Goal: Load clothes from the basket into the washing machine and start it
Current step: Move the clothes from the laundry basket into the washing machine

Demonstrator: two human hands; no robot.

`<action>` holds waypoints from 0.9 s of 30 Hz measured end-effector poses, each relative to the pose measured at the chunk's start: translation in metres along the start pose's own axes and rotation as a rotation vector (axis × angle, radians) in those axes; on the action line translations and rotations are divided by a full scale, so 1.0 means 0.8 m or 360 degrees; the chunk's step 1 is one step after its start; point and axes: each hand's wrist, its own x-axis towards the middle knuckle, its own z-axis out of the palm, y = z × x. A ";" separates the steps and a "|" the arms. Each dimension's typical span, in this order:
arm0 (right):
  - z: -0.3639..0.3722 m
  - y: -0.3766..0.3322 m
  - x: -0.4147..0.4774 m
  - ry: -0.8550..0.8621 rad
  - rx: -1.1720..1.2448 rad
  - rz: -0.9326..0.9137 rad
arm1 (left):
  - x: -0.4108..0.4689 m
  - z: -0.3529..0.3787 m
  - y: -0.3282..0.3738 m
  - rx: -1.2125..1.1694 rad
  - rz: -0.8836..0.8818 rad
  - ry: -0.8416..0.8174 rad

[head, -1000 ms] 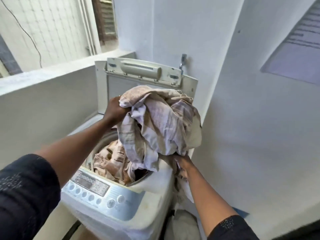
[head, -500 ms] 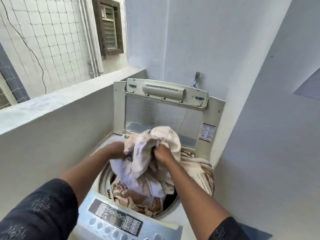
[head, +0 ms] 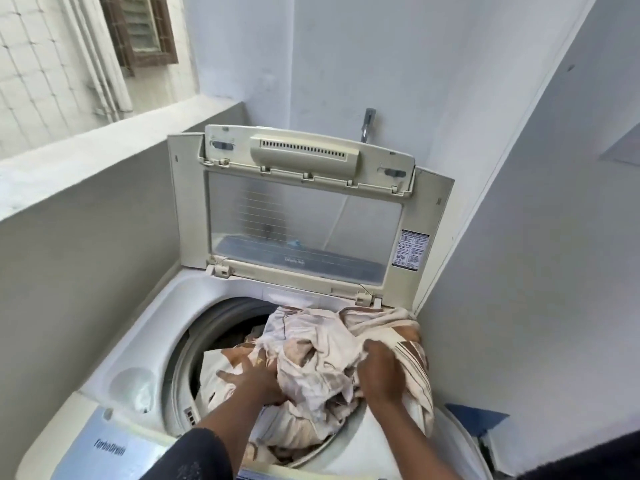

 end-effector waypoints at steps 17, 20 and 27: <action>0.007 0.167 0.021 -0.0804 0.2257 0.1854 | -0.119 -0.105 0.298 0.0731 0.1114 0.0717; 0.003 0.182 0.047 -0.0752 0.2498 0.1807 | -0.078 -0.065 0.330 0.1148 0.0837 0.0668; -0.041 0.196 0.067 -0.0590 0.2198 0.1367 | -0.087 -0.042 0.339 0.1233 0.0855 0.1008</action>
